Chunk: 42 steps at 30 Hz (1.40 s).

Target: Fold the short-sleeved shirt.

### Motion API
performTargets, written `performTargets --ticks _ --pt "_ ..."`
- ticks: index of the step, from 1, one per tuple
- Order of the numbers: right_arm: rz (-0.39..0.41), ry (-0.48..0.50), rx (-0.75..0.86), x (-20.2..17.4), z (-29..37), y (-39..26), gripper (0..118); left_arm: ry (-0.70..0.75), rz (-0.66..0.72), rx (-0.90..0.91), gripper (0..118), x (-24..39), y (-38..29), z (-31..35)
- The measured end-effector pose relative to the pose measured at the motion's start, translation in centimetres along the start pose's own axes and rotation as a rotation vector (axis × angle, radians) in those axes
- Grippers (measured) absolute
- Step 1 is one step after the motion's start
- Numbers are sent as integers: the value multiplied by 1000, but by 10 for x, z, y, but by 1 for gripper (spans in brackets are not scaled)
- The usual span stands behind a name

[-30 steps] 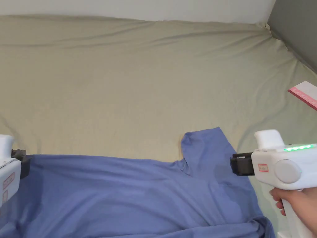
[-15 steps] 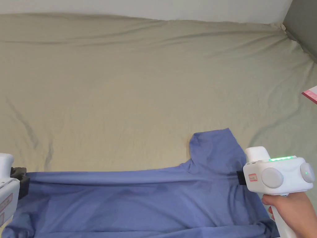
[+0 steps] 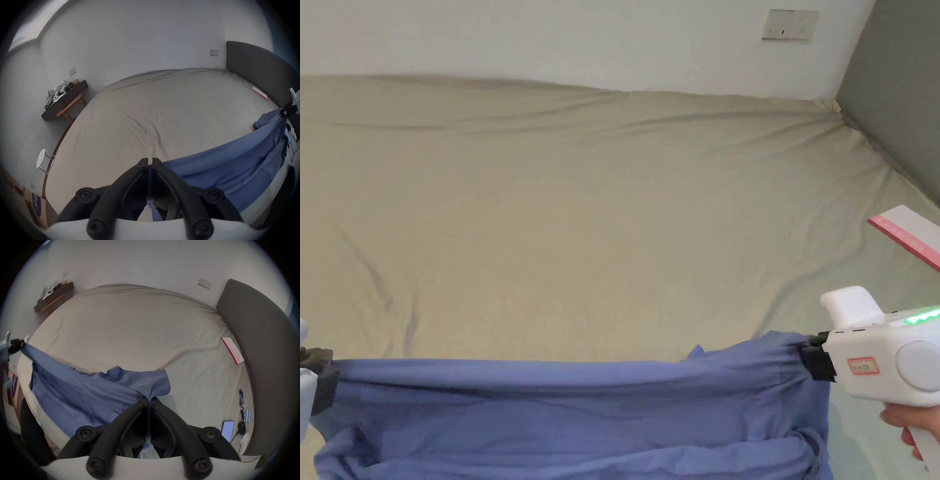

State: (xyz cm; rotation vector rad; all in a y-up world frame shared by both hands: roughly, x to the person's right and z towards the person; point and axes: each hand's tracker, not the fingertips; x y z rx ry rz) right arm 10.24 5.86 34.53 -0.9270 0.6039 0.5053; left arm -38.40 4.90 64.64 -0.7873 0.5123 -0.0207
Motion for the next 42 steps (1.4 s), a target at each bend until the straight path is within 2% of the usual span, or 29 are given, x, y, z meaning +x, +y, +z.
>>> performTargets --ticks 8,12,15,20,28,31,32,33,34,35,36,37,39,42 --pt "159 64 -122 -26 25 -68 5 -30 -12 -102 1 -4 -54 17" --pt "188 120 -237 -33 17 -100 5 -51 -50 -169 1 0 -73 12" --pt "194 149 -296 -37 7 -116 5 -63 -85 -235 1 4 -87 3" --pt "193 140 -362 -41 -18 -127 5 -101 -142 -354 1 9 -107 -13" --pt "195 141 -453 -45 -58 -132 5 -121 -148 -433 1 9 -131 -54" --pt "194 142 -465 -47 -64 -134 12 -123 -165 -446 3 11 -130 -60" --pt "201 136 -461 -47 -61 -133 17 -127 -174 -453 7 11 -128 -59" --pt "208 128 -456 -47 -58 -131 30 -132 -178 -456 12 11 -125 -58" --pt "213 113 -445 -45 -54 -130 63 -131 -185 -458 34 10 -123 -57" --pt "222 57 -413 -42 -48 -125 89 -114 -195 -450 63 9 -119 -55" --pt "225 20 -388 -39 -41 -121 105 -71 -214 -429 94 7 -115 -51" --pt "212 2 -343 -34 -31 -113 106 -50 -219 -404 118 4 -109 -47" --pt "154 -2 -209 -26 0 -93 106 -81 -164 -324 113 -3 -90 -33" --pt "92 -101 40 -26 54 -55 106 -98 -22 -139 113 -8 -49 3"
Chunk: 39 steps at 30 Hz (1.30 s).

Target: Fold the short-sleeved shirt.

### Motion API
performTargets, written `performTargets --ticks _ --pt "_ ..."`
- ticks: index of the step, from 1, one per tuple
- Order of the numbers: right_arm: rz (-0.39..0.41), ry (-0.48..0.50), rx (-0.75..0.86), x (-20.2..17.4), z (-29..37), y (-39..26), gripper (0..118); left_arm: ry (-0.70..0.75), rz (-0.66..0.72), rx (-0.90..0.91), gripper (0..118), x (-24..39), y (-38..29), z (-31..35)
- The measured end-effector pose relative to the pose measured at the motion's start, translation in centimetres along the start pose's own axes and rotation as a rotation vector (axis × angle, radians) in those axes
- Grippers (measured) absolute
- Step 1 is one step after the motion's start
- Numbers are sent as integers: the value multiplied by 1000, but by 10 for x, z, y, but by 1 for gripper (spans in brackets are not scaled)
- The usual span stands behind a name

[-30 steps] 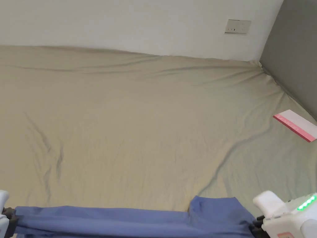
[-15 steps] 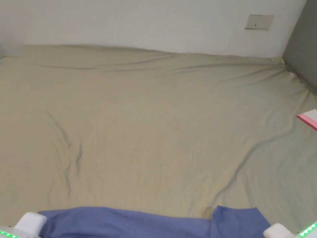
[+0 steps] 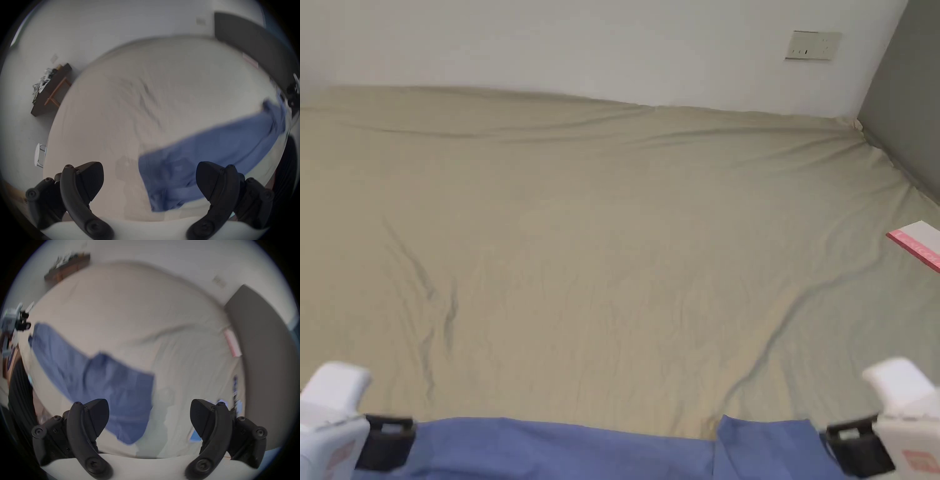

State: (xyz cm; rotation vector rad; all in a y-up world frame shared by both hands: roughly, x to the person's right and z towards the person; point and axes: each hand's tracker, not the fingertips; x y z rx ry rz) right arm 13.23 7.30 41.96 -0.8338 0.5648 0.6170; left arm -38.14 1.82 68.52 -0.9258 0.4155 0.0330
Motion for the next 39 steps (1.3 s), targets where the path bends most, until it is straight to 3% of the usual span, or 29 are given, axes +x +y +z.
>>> performTargets --ticks 5,10,12,13,14,15,17,18,19,22,29,33,39 --pt "-63 -189 400 -22 80 49 106 -22 150 437 114 20 51 84" --pt "-115 -249 611 -65 125 73 106 17 202 717 114 54 79 150" --pt "-88 -307 650 -84 131 78 105 39 222 766 109 65 85 162" --pt "-88 -296 681 -91 134 79 101 47 231 768 99 72 87 168" --pt "-91 -265 698 -97 137 80 95 46 226 772 87 79 87 172" --pt "-99 -240 710 -102 139 81 81 54 221 788 72 80 87 168" --pt "-106 -217 731 -112 138 83 20 101 181 819 34 95 86 170" --pt "-101 -247 746 -117 138 84 5 154 178 864 20 102 83 171" --pt "-95 -273 773 -124 138 84 5 203 155 889 10 109 81 169" --pt "-52 -292 800 -138 139 85 3 190 63 898 0 120 82 172" --pt "-73 -280 793 -135 135 91 2 232 1 879 0 128 89 165" --pt "-69 -272 756 -134 121 89 2 177 0 844 0 125 91 154" --pt "-63 -241 659 -133 90 79 2 151 -111 621 0 118 75 95"
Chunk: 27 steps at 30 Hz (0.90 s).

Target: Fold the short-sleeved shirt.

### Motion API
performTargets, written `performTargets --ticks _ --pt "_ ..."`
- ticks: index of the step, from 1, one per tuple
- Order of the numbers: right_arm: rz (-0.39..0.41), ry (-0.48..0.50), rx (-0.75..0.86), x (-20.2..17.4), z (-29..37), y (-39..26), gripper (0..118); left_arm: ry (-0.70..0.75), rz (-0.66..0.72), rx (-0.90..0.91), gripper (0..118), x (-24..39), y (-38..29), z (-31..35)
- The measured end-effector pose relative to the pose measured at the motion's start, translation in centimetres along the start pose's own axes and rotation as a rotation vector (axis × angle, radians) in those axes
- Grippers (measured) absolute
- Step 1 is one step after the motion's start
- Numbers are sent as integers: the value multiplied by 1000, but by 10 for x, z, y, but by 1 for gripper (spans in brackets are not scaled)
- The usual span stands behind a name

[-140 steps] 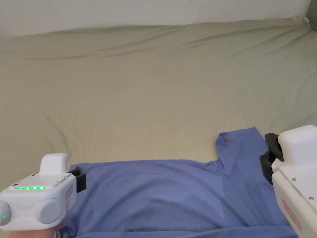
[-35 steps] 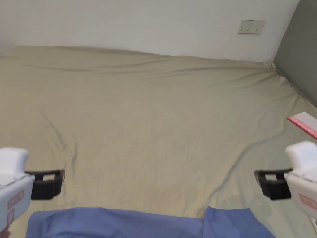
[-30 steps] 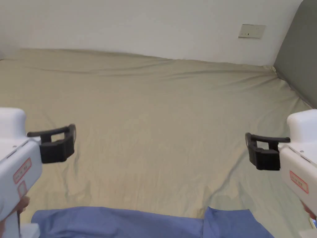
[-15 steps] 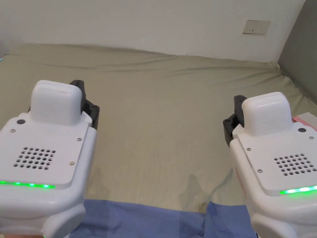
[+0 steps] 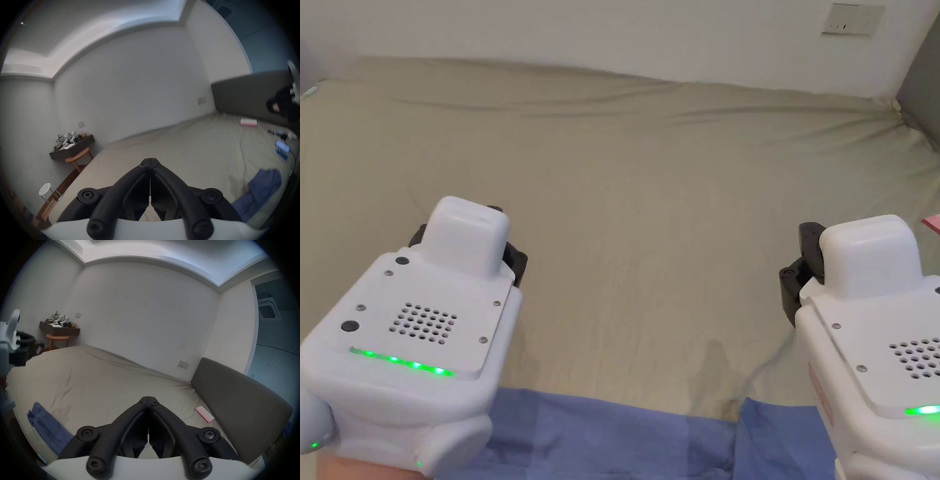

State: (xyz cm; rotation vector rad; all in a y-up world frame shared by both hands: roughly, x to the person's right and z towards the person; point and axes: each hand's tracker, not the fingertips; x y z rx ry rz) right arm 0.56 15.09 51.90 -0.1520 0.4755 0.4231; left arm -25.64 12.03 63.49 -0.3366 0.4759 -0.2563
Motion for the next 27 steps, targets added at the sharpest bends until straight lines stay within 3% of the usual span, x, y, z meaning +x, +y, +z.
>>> performTargets --ticks 3,7,9,13,18,22,25,27 --pt "17 15 -51 1 -7 -17 2 -111 37 -158 0 -10 -53 -26" --pt "-14 28 -118 10 -14 -33 3 -207 115 -502 86 -43 -140 -53" --pt "-21 30 -142 15 -15 -39 3 -241 231 -623 112 -67 -174 -59" --pt "-15 33 -183 21 -18 -48 3 -312 616 -700 116 -137 -231 -56" --pt "-21 48 -213 21 -16 -53 3 -493 931 -804 116 -179 -285 -68" --pt "-37 66 -229 18 -12 -54 3 -612 1107 -725 118 -193 -305 -78" --pt "-34 71 -234 17 -10 -55 3 -782 1332 -785 114 -166 -302 -76" --pt "-44 80 -237 16 -10 -55 3 -834 1328 -758 109 -140 -306 -78"
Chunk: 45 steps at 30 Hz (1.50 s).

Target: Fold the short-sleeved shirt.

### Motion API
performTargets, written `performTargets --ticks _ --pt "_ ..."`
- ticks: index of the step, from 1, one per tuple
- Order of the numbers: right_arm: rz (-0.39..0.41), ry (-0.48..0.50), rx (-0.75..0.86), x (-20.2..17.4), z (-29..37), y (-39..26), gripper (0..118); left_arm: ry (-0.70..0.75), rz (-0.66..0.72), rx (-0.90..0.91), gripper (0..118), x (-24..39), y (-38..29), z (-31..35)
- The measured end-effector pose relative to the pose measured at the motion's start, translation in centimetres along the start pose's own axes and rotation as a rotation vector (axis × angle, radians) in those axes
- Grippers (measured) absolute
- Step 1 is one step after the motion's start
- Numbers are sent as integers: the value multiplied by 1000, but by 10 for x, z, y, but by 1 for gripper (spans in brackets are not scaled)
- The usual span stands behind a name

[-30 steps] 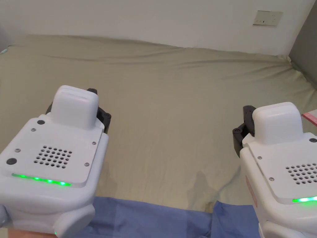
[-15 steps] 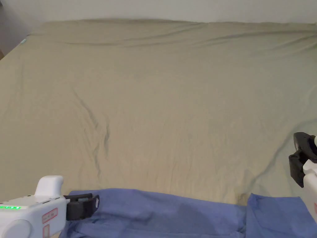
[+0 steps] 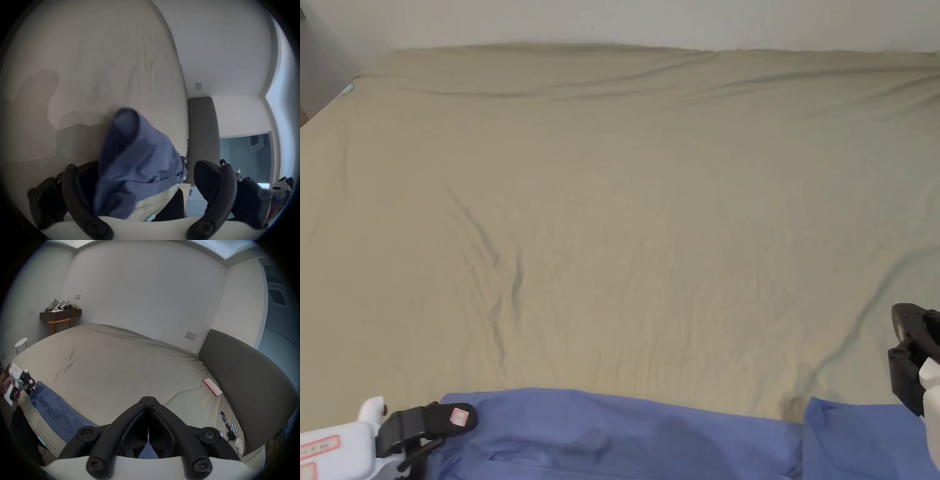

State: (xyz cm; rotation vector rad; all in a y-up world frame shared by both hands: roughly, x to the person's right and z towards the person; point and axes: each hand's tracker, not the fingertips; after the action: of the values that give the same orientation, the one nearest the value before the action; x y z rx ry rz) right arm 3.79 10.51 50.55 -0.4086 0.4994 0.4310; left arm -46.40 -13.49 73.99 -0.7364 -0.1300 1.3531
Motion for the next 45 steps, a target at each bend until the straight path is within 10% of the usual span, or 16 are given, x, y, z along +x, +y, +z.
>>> performTargets --ticks 2,3,4,5,7,20,45 --pt "-1 1 1 -2 1 1 3 -35 15 16 103 11 -8 -15" --pt "2 0 2 -3 2 2 3 -49 48 16 82 10 -9 -22" --pt "3 1 4 -3 4 3 3 17 94 12 20 8 -12 -31" --pt "3 5 7 -3 5 4 3 208 44 -18 12 2 -9 -34" --pt "13 10 13 -4 8 6 3 -4 15 7 12 11 -10 -32" --pt "37 -4 23 -5 18 7 3 621 -612 7 12 87 -12 -25" --pt "8 -16 52 8 37 3 3 709 -650 -29 11 185 -39 -54"
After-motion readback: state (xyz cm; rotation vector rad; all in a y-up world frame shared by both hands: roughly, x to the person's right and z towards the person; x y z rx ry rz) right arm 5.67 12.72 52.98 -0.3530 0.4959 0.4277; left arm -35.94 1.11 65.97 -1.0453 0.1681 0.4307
